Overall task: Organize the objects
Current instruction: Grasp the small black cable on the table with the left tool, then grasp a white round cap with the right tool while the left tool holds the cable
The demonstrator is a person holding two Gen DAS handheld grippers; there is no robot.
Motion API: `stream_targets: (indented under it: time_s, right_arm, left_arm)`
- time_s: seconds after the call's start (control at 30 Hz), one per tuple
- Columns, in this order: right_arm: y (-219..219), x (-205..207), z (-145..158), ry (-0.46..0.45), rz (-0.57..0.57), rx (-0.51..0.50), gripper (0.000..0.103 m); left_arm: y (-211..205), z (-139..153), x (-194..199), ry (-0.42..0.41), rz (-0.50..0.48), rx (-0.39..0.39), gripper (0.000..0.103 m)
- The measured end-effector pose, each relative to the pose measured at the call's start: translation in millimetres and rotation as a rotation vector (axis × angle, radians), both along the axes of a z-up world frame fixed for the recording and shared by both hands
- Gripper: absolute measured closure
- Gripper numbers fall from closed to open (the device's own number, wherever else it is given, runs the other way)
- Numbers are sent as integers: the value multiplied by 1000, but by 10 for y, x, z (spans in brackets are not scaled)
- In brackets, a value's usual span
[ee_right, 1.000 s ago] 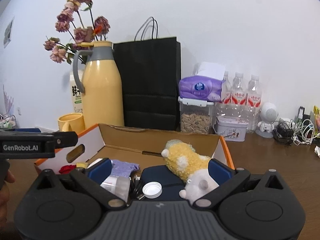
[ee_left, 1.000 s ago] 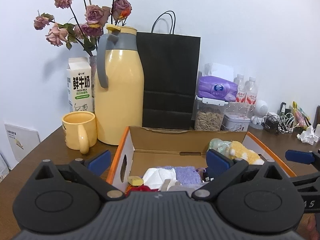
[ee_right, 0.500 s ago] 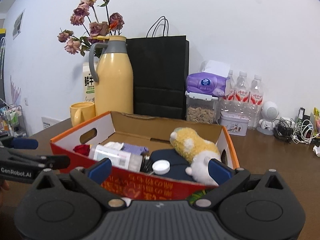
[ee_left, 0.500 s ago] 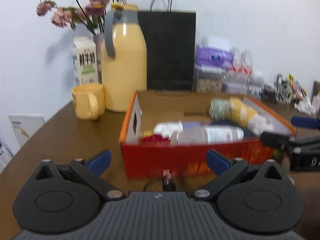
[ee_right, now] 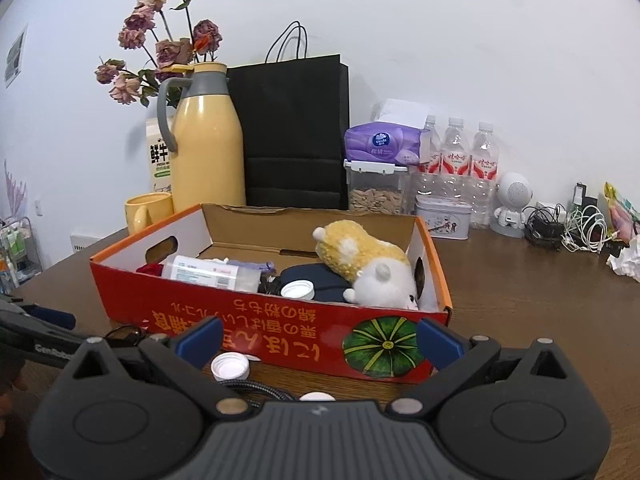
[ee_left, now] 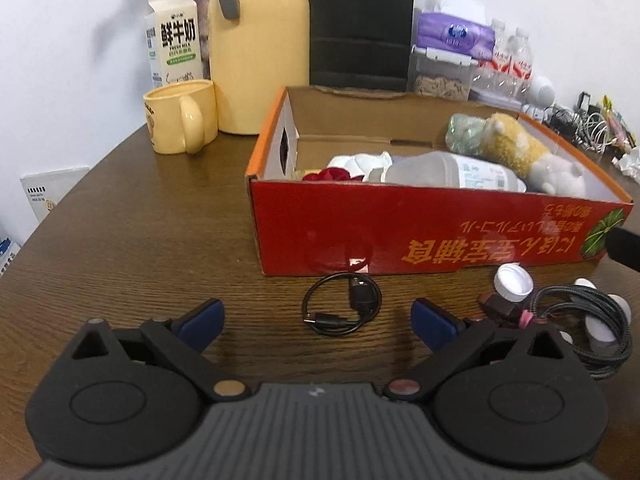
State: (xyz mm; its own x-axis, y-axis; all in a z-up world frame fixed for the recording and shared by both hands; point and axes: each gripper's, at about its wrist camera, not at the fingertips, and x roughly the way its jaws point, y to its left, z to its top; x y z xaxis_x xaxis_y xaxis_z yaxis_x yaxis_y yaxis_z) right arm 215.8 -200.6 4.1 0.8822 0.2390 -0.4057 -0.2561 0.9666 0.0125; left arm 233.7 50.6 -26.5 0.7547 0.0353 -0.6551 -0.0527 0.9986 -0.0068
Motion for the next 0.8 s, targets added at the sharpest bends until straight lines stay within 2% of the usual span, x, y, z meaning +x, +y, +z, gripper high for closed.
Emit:
stream_targets:
  time_s: [0.13,0.23,0.33,0.37,0.47,0.8]
  right_arm:
    - [7,4,-21,4,0,-6,0]
    - [22,-15,-18,-4,3,-13,0]
    - [37,-7,-32,-1,0,-23,0]
    - [40,-2,-40,2,-1,-27,0]
    - [58,11,-61,9,3,-35,0]
    - [107,72,-123,44,33,-48,0]
  left_arm:
    - [-26,-36,65,14,13,14,9]
    - [-55,-32,46,1,-14,15,20]
    - [-97,-13,11,-21,-44,17,46]
    - [-105,-8,-8,-30,-51,16,59]
    - [-132,-5,-31,-40,-59,24,60]
    - [-46,37,-70,-62,-60,-20,60]
